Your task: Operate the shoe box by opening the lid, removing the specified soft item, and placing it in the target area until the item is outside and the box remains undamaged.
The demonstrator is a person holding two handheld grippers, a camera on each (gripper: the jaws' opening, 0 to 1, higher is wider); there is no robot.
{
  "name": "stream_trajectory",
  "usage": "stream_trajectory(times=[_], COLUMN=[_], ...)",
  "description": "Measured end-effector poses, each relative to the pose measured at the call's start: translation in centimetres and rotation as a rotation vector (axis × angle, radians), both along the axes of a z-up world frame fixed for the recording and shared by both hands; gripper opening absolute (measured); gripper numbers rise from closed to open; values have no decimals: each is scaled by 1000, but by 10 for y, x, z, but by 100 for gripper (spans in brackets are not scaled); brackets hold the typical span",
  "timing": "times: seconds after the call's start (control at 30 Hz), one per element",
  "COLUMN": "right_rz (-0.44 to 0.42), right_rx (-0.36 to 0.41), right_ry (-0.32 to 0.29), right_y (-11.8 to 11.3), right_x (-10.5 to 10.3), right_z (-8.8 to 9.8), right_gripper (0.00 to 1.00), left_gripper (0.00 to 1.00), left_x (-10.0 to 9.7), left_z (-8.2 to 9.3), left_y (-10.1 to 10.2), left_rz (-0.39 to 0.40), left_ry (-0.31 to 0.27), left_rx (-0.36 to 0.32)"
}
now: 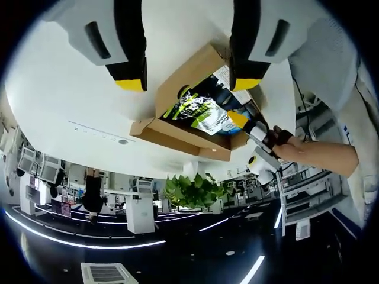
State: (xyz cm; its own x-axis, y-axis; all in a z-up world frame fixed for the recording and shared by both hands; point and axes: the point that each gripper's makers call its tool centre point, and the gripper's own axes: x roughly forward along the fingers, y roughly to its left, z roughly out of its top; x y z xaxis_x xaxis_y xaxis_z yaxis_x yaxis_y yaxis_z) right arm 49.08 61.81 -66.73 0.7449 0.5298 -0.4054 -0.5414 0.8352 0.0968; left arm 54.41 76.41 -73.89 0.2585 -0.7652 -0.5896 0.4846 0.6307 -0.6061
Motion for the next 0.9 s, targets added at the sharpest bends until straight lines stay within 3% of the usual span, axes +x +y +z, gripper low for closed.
stream_trajectory(times=[0.13, 0.4, 0.9], right_rz=[5, 10, 45], right_rx=[-3, -4, 8], right_ry=[4, 20, 25], right_y=[1, 5, 23], right_x=[-1, -1, 7], right_z=[-2, -7, -5], right_gripper=[52, 50, 48], left_gripper=[0, 0, 0], left_x=[0, 0, 3], left_z=[1, 2, 26], left_y=[1, 5, 16], left_rz=[0, 22, 37], left_ry=[-7, -19, -79], left_rx=[9, 20, -20])
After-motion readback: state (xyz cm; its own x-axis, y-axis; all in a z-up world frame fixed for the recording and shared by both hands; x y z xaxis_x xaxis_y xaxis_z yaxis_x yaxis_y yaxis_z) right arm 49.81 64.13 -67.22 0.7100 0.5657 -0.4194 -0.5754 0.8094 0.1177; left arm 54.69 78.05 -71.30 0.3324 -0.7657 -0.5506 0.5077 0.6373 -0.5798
